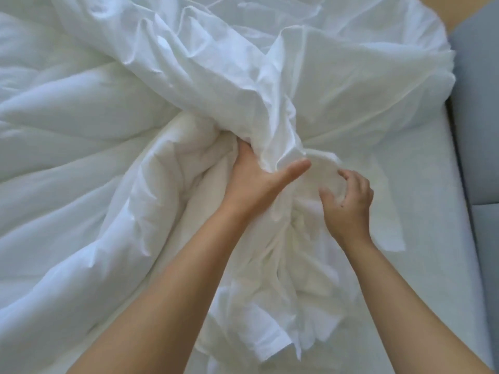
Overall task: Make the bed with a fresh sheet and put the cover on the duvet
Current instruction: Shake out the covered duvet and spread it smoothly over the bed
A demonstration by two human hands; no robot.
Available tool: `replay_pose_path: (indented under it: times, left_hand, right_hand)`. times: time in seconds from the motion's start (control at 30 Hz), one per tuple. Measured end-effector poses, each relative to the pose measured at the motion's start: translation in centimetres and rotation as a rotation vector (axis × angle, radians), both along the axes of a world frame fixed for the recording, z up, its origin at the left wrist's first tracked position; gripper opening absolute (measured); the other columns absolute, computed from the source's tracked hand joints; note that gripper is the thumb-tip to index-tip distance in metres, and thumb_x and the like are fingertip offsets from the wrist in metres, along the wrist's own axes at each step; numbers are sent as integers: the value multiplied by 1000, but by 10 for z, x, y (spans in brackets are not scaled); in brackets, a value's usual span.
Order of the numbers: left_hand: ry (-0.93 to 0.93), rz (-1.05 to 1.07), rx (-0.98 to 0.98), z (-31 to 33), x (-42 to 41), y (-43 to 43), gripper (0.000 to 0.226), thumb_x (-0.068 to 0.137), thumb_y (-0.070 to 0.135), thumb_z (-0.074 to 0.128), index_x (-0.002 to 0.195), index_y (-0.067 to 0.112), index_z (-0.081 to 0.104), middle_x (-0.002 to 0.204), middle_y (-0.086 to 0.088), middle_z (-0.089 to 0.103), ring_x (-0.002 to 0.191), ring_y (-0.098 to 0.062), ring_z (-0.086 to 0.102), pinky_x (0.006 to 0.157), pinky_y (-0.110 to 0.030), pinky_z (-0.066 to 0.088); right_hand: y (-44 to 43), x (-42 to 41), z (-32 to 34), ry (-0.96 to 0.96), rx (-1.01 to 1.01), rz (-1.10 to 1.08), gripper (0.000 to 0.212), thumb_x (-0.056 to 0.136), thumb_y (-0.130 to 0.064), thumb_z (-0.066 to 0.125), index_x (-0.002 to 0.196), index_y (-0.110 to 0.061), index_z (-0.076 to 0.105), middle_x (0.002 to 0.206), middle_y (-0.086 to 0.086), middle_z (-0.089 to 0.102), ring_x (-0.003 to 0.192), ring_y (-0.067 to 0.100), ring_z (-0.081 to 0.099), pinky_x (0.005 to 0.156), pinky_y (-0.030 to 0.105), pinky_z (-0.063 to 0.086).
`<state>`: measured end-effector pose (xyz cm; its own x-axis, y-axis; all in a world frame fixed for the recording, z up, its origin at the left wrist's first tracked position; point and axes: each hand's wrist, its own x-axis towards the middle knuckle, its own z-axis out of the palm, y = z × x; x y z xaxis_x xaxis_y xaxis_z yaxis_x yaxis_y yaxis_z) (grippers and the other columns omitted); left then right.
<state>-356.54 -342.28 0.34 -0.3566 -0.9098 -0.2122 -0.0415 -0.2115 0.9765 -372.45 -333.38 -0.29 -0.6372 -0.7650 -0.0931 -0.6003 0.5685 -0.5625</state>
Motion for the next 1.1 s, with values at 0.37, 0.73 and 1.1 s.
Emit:
replay_pose_path:
  times: [0.37,0.73,1.1]
  left_hand:
    - [-367,153,98,-35,-38,-44,24,64,5,72,66,24,58,63,18,61,63,3,58,56,-13,47]
    - [-490,-194,123,-40,-52,-38,41,61,31,81,92,35,54,101,15,61,103,-11,56,89,-27,44]
    - [-755,-251,-43,-28,9,-49,37,65,17,76,94,30,58,99,12,57,96,-8,50,79,-20,37]
  right_hand:
    - [-61,-15,-66,-1,440,226,47,83,-44,56,121,-19,51,116,1,60,110,26,55,88,38,35]
    - [-44,-4,-66,-128,-40,102,23,78,-20,56,95,-5,54,91,6,56,86,28,54,68,34,40]
    - [-10,-7,-64,-111,474,148,106,65,-65,68,148,-23,16,152,2,25,141,28,20,113,48,22]
